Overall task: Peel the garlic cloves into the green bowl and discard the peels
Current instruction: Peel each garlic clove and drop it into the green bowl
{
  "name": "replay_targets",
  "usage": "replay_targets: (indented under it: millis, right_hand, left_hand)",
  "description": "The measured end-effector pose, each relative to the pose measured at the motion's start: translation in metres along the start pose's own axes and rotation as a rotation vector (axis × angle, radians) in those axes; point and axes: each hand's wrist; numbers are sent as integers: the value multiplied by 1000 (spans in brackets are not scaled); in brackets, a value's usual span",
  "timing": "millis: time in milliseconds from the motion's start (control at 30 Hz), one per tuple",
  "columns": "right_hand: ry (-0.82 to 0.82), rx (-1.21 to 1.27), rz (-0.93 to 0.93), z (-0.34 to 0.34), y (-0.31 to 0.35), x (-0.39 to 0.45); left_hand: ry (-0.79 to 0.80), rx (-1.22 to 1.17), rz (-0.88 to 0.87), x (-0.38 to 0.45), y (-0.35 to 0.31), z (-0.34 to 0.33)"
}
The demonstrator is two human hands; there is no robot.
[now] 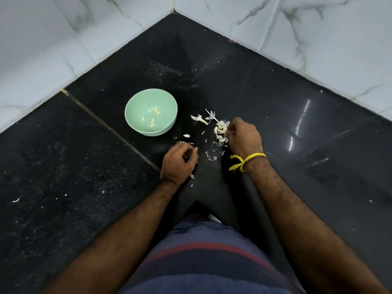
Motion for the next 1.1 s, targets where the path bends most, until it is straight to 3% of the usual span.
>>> replay_targets:
  millis: [200,467,733,967,1100]
  right_hand:
    - [-30,476,-180,3,11,-24]
    - [161,707,-244,-3,16,-59]
    - [174,444,-118,-12,20,-67]
    - [253,512,-207,-10,22,-67]
    - [310,412,-147,-10,25,-65]
  left_hand:
    - [-5,-18,-11,-2,1,1]
    - [-60,-76,33,-27,-2,9]
    - [31,35,0,-38,1,9]
    - [49,95,-45,-37,3,9]
    - [67,87,-50,-36,3,8]
Point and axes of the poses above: each hand's wrist, its own x-axis towards the middle knuckle, its own z-axis out of the back of the hand, y = z × x, and after that the axes turned 10 degrees about z, right-handed
